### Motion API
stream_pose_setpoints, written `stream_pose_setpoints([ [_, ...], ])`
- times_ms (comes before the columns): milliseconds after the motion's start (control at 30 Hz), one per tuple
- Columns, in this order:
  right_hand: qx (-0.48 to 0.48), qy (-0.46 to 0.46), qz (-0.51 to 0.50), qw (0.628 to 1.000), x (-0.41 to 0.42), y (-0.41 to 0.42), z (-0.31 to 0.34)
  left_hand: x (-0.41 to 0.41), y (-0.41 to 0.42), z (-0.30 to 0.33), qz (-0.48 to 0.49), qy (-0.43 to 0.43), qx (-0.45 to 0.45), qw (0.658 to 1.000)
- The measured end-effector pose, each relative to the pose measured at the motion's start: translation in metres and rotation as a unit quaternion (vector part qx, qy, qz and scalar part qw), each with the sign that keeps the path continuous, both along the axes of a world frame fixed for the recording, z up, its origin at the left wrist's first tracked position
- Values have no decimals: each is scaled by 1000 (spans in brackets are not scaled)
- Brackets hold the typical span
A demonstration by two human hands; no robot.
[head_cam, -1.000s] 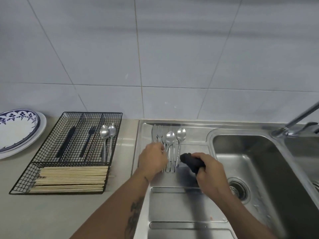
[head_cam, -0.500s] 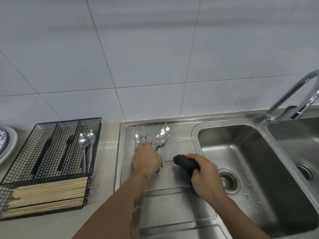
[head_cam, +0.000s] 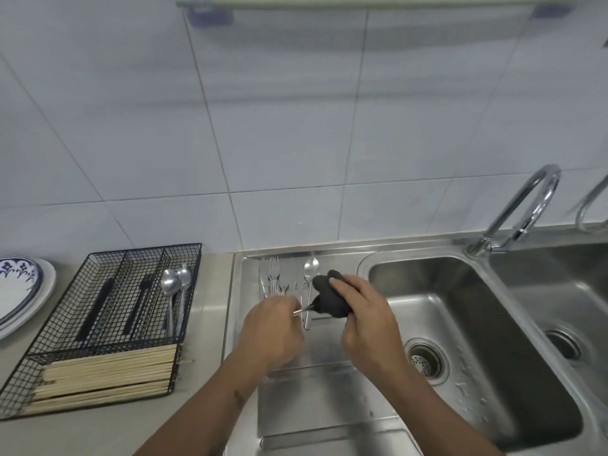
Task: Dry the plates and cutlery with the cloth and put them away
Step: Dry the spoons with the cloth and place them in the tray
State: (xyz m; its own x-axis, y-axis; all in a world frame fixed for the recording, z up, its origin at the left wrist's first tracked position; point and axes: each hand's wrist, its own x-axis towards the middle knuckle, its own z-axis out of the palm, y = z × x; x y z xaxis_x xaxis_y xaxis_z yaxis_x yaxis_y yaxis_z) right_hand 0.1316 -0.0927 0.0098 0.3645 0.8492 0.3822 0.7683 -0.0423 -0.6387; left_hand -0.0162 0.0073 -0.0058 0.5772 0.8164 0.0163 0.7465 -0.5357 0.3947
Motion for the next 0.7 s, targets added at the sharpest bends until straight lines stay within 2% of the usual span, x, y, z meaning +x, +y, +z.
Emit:
stream_pose_setpoints([
  [100,-25,-174,14,984,-13,-11,-4,-1,-14,22,-18,-30,11,999],
  [200,-99,-233,-13,967,-13,-30,-4,-5,-20,41,-20,-16,28,999],
  [333,-141,-227,-77,961,-16,-47,9,-5,-38,53,-33,-2,28,999],
  [433,-107,-250,-34,962,-21,-57,16,-1,-47,63,-44,-22,40,998],
  [533,-131,-242,-42,960,-7,-71,19,-5,-55,68,-54,4,53,997],
  [600,-151,-198,-69,966,2,-77,21,-11,-61,66,-57,19,40,997],
  [700,-134,-81,-106,982,9,-80,28,-19,-64,63,-64,23,19,997],
])
